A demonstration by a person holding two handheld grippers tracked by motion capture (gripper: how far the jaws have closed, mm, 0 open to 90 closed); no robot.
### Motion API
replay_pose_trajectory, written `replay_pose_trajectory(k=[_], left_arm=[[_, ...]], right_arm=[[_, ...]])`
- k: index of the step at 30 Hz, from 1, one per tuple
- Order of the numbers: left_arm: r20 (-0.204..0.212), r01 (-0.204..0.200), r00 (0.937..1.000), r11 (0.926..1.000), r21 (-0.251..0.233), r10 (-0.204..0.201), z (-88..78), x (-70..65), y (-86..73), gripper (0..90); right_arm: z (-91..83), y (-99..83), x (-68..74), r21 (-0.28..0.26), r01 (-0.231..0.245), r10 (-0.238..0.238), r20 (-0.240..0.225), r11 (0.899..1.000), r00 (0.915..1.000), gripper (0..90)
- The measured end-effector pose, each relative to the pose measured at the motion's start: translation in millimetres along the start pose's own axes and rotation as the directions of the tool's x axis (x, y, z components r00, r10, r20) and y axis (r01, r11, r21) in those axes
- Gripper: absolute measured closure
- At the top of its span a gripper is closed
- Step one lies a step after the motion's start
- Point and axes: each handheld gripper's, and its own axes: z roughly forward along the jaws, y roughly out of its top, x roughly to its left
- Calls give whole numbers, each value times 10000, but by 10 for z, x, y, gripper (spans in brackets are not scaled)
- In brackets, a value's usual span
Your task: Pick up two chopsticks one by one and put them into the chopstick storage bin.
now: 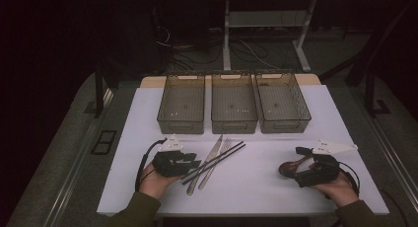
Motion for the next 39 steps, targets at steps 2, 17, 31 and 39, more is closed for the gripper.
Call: replay_pose_trajectory(k=[2, 17, 31, 39], left_arm=[[-11, -64, 10000, 10000, -45, 64, 24, -47, 3, 639], [120, -156, 9998, 9987, 482, 150, 310, 18, 1, 736], [-46, -503, 9987, 9948, 891, 509, 400, 3, -9, 753], [-154, -502, 9985, 9936, 1009, 520, 419, -5, -17, 758]], right_arm=[[2, -1, 1, -1, -1, 1, -9, 10000, 10000, 3], [18, -1, 4, 70, 42, -42, -22, 10000, 10000, 3], [16, -3, 5, 76, 34, -33, -20, 10000, 10000, 3], [11, -2, 5, 76, 51, -51, -27, 10000, 10000, 3]])
